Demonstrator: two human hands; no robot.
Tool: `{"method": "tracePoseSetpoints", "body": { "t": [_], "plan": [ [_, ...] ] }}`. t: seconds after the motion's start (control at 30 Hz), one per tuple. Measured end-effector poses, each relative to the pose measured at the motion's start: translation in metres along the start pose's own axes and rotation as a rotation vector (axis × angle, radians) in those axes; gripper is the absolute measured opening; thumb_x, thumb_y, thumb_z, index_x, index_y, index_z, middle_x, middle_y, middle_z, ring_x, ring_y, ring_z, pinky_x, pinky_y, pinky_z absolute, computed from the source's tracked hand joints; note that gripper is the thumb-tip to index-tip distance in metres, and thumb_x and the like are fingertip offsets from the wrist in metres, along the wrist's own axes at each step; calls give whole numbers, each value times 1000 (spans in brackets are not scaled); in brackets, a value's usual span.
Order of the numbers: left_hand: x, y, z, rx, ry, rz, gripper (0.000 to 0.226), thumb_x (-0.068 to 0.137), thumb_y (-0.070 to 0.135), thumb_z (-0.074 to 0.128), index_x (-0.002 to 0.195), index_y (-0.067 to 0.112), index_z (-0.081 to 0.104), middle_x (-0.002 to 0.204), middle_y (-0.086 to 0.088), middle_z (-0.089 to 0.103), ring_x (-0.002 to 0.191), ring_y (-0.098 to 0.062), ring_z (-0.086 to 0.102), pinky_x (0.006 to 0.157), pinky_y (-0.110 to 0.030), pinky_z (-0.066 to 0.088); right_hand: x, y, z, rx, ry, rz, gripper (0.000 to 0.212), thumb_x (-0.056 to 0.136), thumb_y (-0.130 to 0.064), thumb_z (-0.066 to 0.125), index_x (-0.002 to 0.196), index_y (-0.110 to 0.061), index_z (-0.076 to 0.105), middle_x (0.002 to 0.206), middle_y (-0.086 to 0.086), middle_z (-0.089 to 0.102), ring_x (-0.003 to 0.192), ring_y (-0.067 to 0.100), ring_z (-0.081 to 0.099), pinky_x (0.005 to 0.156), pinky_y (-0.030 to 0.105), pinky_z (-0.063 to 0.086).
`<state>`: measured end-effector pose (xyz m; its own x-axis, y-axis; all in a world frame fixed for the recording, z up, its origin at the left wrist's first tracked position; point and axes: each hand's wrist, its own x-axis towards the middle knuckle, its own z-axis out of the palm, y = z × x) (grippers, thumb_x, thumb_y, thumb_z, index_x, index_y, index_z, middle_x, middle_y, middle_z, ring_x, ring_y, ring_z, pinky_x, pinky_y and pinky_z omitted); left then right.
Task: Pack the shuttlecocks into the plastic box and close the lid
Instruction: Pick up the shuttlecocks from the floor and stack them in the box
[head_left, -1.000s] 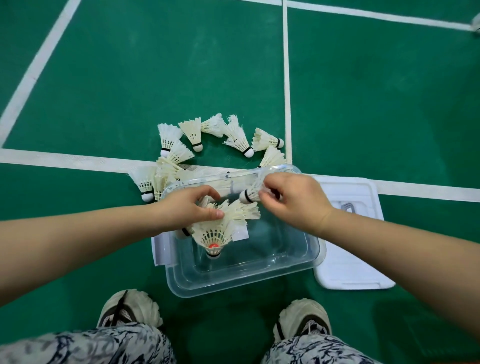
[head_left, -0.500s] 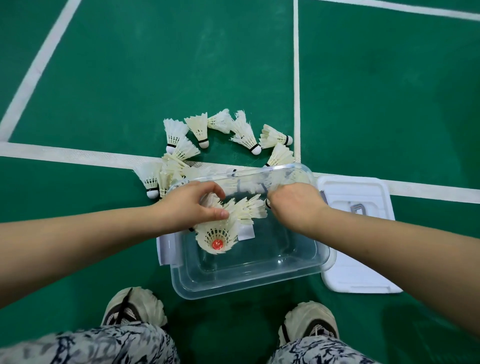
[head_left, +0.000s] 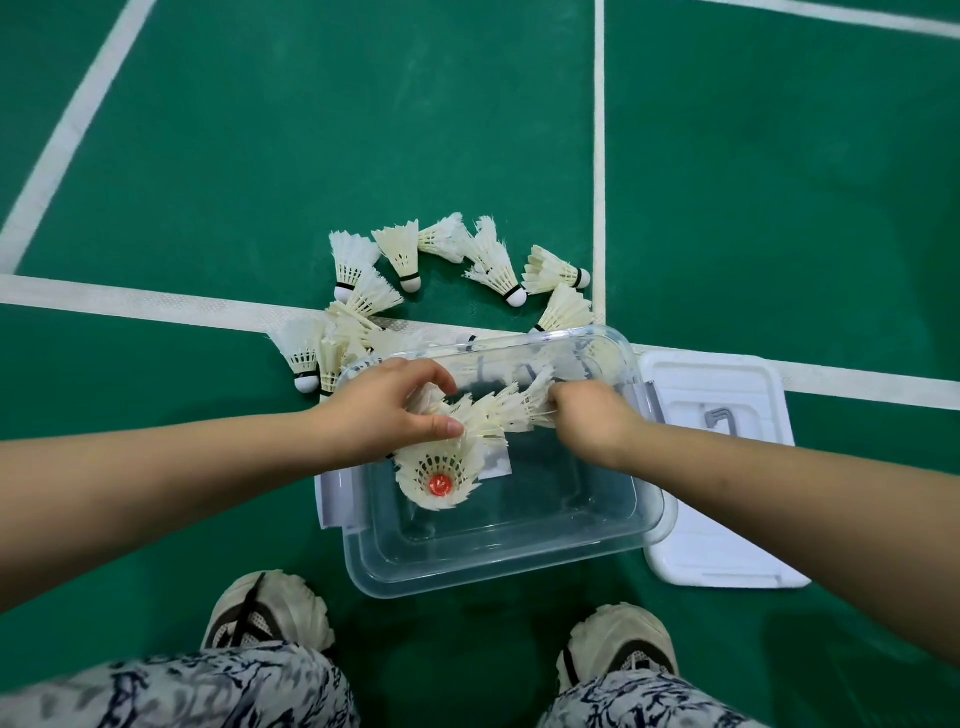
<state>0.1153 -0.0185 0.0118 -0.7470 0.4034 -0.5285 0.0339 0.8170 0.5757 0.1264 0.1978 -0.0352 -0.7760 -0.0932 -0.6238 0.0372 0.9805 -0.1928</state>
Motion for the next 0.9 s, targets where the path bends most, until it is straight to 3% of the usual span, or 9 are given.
{"method": "tracePoseSetpoints", "body": {
  "t": [0.13,0.33,0.43,0.5,0.6,0.7,0.8,0.9],
  "plan": [
    [-1,3,2,9,-16,11,39,78,41,64,113,30,51,100,5,44,87,-11,38,67,-25,27,8,0,3,82,-101,81,29,89,-4,40,116,-2,51,119,19,57,106,34,54,81,31,44],
    [-1,1,4,-16,-47,-8,37,79,41,63,113,30,50,106,4,43,91,-12,40,75,-25,33,10,3,11,294,-155,187,49,89,-11,44,136,-6,29,126,18,52,113,33,51,88,31,42],
    [-1,-1,4,-87,-71,-40,32,80,43,60,107,31,49,95,5,42,81,-13,48,58,-26,49,7,1,9,333,-127,207,72,87,-17,50,146,-13,9,130,18,51,115,34,51,89,31,44],
    [-1,-2,3,-122,-68,-59,30,81,43,60,106,29,48,86,4,42,72,-12,51,49,-23,51,2,-1,6,302,-92,179,79,83,-20,54,146,-16,7,134,16,47,117,33,50,88,31,43],
    [-1,-3,4,-139,-40,-78,30,82,42,59,106,25,49,70,2,42,60,-13,48,44,-20,46,-14,-7,-2,203,-4,53,81,78,-18,58,145,-20,12,144,13,32,123,33,44,96,36,41],
    [0,-3,6,-146,-25,-95,28,82,43,58,103,25,49,65,1,42,55,-12,46,38,-12,39,-33,-16,-9,116,191,-203,74,77,-20,62,141,-24,25,144,5,27,127,25,38,101,36,37],
    [1,-2,5,-184,-5,-110,30,83,43,57,104,23,50,68,-1,44,54,-12,47,36,-12,38,-49,-26,-11,48,312,-451,65,76,-28,66,133,-28,36,141,5,34,128,24,33,106,42,31],
    [-1,1,4,-222,39,-101,29,85,41,55,103,19,49,66,-1,43,49,-9,47,37,-15,39,-56,-30,-1,24,380,-641,53,70,-34,70,116,-30,45,126,8,50,116,26,43,95,43,37]
  ]
}}
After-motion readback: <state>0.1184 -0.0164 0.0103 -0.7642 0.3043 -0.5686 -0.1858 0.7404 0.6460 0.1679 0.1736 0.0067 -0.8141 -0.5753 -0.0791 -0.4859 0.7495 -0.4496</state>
